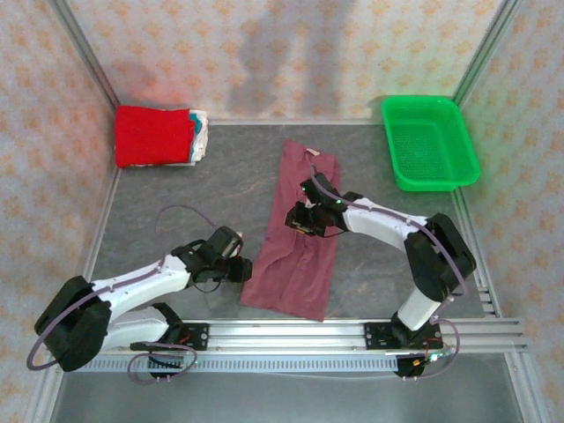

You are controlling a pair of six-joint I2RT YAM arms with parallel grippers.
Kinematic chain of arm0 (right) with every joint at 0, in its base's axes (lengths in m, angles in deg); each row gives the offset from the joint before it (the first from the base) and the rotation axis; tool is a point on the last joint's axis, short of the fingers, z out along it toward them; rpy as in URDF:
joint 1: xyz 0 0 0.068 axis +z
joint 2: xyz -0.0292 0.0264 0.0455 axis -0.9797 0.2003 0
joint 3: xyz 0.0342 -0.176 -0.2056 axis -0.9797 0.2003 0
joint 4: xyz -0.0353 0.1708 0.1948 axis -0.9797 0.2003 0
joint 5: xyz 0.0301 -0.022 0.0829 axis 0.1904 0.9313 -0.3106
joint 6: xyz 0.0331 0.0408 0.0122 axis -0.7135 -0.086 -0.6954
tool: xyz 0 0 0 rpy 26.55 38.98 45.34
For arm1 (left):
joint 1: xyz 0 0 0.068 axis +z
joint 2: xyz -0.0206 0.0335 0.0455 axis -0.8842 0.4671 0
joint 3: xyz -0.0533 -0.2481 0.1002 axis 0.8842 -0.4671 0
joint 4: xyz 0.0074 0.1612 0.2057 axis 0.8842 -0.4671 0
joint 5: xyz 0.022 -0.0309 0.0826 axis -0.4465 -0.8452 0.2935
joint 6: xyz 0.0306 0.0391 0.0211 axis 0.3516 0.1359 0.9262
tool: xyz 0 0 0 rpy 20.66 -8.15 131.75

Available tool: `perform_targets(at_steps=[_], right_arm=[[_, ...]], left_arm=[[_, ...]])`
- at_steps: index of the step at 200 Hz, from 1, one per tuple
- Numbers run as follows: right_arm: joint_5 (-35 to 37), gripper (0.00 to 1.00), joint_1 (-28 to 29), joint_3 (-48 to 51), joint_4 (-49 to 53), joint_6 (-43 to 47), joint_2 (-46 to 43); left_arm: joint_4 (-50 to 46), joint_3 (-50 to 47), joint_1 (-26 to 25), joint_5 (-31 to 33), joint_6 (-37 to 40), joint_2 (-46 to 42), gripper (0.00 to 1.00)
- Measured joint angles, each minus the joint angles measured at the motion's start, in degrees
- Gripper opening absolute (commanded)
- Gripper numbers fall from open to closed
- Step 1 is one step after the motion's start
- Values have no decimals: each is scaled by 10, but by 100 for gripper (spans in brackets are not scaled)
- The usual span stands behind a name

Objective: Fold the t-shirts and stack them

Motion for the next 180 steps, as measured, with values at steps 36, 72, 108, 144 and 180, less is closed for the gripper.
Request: perform_targets(at_steps=[36,72,108,144,180], right_arm=[[-54,27,38,71,-30,0,-13],[-91,28,79,99,-25,0,-13],[-103,30,97,102,-26,-2,-8],[-109,30,113,102,-36,-3,25],[-120,25,120,105,-64,-14,40]], left_arm=[[12,-8,0,-9,-3,-7,38],[11,-8,0,-9,-2,2,38],[11,-8,0,-9,-2,2,38],[12,-13,0,-9,-1,2,39],[18,-29,0,-8,-2,-1,39]])
